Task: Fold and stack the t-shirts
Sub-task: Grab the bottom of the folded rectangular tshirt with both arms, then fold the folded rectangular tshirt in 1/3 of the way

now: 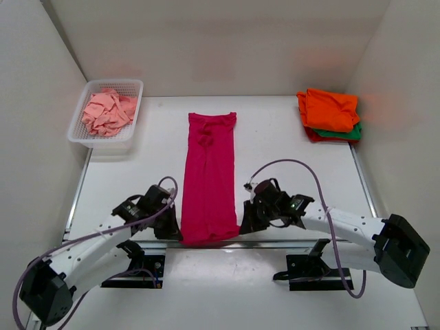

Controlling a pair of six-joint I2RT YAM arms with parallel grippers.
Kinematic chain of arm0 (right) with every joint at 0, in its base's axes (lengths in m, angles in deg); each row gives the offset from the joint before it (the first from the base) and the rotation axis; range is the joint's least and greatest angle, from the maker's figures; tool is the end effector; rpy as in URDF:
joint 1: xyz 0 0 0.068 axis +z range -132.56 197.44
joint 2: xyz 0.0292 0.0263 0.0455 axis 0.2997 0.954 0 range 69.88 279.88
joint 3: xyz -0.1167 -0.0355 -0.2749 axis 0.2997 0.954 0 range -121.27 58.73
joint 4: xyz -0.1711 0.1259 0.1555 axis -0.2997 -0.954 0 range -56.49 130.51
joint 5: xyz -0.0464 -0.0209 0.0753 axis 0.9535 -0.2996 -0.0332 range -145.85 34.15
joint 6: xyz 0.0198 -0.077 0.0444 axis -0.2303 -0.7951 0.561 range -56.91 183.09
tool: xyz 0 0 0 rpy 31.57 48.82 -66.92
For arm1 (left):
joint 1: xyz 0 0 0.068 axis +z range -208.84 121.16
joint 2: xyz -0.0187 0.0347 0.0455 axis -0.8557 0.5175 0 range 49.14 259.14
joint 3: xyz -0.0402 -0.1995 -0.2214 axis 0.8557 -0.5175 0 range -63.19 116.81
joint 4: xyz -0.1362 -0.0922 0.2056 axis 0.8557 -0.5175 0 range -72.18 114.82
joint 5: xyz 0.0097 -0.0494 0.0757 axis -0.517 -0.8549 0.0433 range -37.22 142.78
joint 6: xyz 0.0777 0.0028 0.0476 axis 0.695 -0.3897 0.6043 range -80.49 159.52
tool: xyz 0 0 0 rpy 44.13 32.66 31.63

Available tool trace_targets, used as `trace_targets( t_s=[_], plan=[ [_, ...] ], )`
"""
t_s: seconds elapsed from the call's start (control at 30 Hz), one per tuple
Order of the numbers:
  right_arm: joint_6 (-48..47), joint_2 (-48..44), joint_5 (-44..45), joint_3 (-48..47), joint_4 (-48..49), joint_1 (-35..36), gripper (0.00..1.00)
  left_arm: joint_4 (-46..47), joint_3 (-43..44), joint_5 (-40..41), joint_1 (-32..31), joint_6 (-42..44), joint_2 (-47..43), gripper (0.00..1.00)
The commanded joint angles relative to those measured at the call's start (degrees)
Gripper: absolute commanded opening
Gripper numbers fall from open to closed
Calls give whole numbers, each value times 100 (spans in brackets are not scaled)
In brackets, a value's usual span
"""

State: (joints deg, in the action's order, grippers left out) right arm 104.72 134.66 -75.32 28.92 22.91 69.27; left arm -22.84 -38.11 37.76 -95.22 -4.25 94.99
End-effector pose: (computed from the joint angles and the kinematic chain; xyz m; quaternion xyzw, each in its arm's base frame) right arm 0.1169 0.1926 0.1662 -0.1371 0.9250 0.3400 0.1001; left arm 0.0877 -0.0908 0.1499 -0.0383 0.9734 -0.2178 0.0594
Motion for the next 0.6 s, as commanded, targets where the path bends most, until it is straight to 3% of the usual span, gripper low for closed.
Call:
trace_targets(
  t_s=[0.0,0.27,0.57],
  plan=[
    [-997,131,-811,-754,-523,-672,0,-121,942,-36,323,605,721,0],
    [-2570,1590,-1279,-2827,-1307,-1983,1,230,2685,-123,1448,1511,2358,0],
    [-3178,2838,-1191,-4155,-1614,-2625,0,591,4293,-35,2135,1828,3878,0]
  ],
)
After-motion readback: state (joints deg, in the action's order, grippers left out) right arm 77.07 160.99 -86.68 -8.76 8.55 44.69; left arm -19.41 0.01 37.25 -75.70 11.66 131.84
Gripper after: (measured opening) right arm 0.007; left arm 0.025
